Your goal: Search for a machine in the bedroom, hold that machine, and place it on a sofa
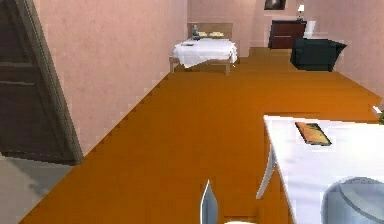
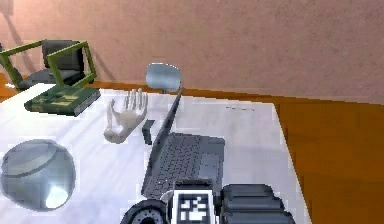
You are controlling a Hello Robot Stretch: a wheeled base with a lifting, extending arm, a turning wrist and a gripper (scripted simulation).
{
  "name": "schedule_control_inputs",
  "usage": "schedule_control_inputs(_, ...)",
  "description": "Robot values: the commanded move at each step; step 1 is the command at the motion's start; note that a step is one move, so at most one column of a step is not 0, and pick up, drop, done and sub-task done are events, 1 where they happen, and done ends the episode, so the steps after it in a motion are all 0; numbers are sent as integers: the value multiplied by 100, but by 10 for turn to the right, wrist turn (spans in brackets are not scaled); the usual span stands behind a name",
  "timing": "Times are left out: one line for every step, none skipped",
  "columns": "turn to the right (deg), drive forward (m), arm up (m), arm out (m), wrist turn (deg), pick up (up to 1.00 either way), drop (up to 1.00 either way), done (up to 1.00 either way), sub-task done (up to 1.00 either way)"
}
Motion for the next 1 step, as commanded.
schedule_control_inputs(0,0,0,12,0,0,0,0,0)
